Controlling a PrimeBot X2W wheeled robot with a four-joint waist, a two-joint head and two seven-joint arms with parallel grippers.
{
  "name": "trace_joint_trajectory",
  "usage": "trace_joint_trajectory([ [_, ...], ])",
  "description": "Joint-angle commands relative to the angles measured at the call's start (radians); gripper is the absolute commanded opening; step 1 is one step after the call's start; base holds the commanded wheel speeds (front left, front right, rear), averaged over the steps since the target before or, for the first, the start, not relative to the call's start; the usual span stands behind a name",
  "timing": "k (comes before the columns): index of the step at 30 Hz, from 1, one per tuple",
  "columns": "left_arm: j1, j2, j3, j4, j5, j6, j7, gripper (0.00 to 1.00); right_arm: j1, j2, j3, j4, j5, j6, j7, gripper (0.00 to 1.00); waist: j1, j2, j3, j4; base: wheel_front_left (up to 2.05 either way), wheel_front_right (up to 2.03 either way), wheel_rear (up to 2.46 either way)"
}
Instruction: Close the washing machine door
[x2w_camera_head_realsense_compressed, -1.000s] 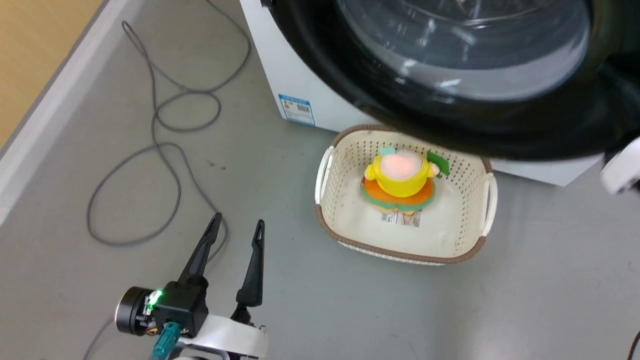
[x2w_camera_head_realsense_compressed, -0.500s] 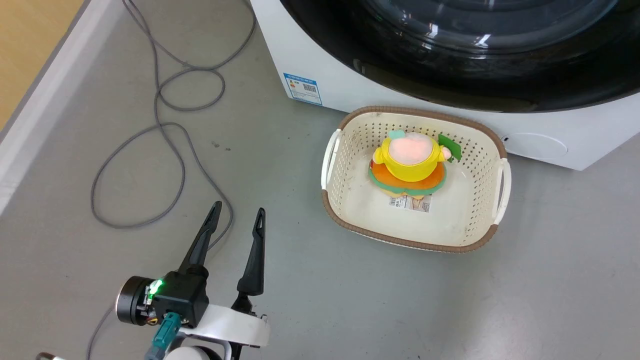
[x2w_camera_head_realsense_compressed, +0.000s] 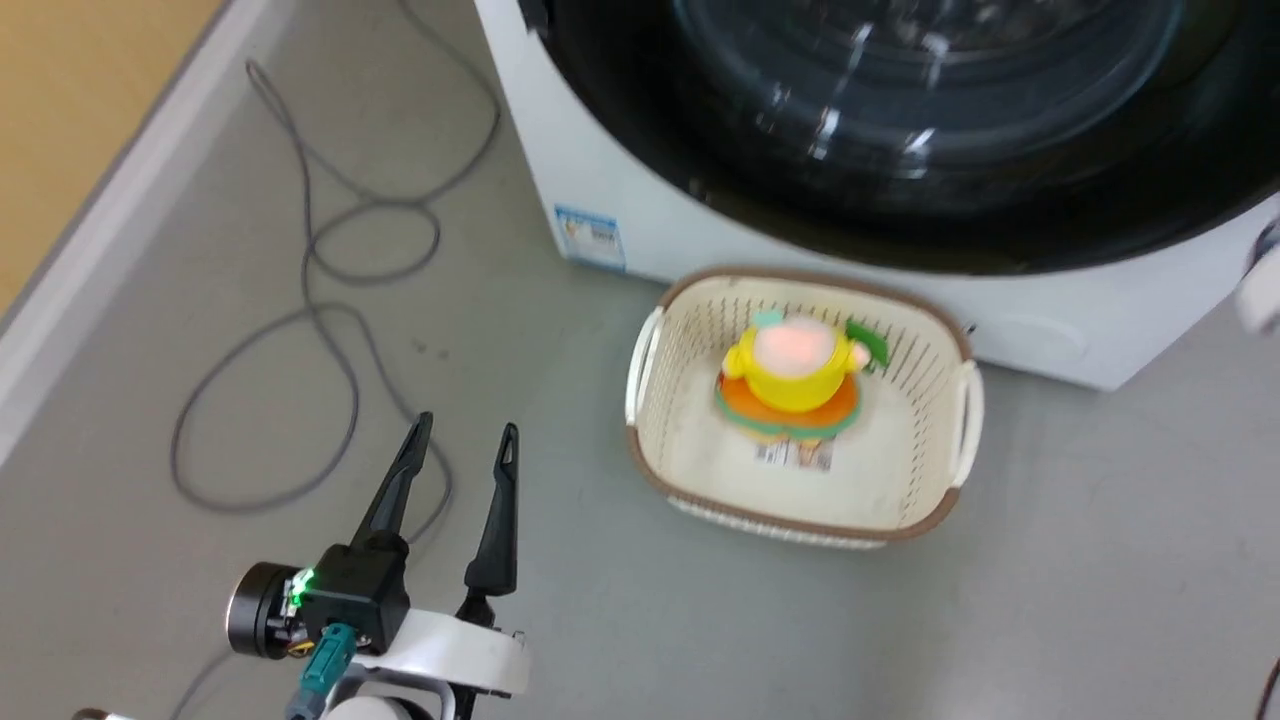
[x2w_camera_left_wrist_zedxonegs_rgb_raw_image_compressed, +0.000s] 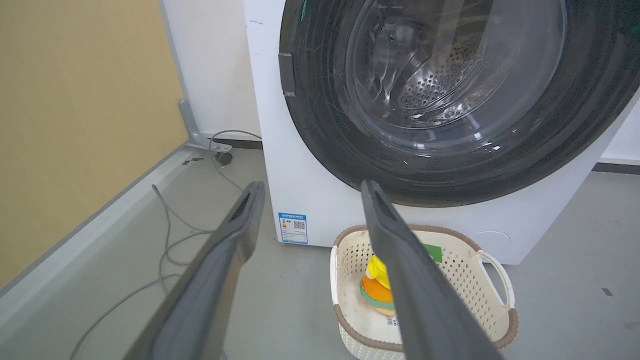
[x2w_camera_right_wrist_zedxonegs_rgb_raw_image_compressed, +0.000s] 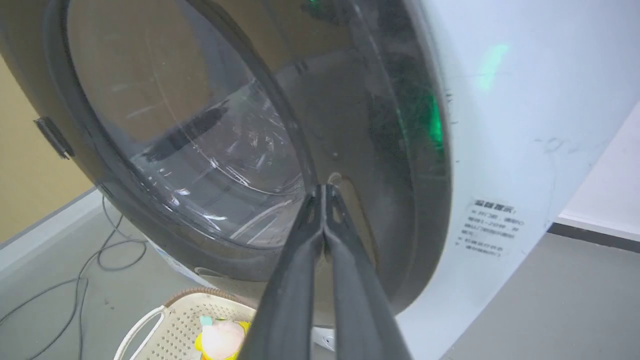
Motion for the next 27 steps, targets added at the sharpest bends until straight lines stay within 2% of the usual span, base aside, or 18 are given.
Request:
trace_joint_trajectory([
  [1,0.020,-0.002,0.009,0.011,0.005,-0.004,-0.004,1.00,0.074,0.003,0.030,-0.029,0.020,-0.001,-0.035,0.00,0.0000,0.0000,-0.074,-0.029,0.00,0.00,0.00],
  [7,0.058,0.008,0.024,0.032,-0.001,-0.006,-0.004,1.00,0.231,0.013,0.112,-0.127,0.047,-0.001,-0.092,0.00,0.0000,0.0000,-0.171,-0.070,0.00,0.00,0.00],
  [12,0.100,0.020,0.045,0.043,-0.011,0.002,-0.004,1.00,0.419,0.019,0.090,-0.260,0.039,-0.001,-0.132,0.00,0.0000,0.0000,-0.264,-0.114,0.00,0.00,0.00],
  [19,0.150,0.027,0.059,0.035,-0.020,0.017,-0.004,1.00,0.638,0.073,-0.034,-0.406,-0.019,-0.001,-0.142,0.00,0.0000,0.0000,-0.317,-0.148,0.00,0.00,0.00],
  [27,0.178,0.038,0.053,0.029,-0.035,0.008,0.000,1.00,0.888,0.258,-0.254,-0.608,-0.166,-0.001,-0.134,0.00,0.0000,0.0000,-0.339,-0.177,0.00,0.00,0.00],
])
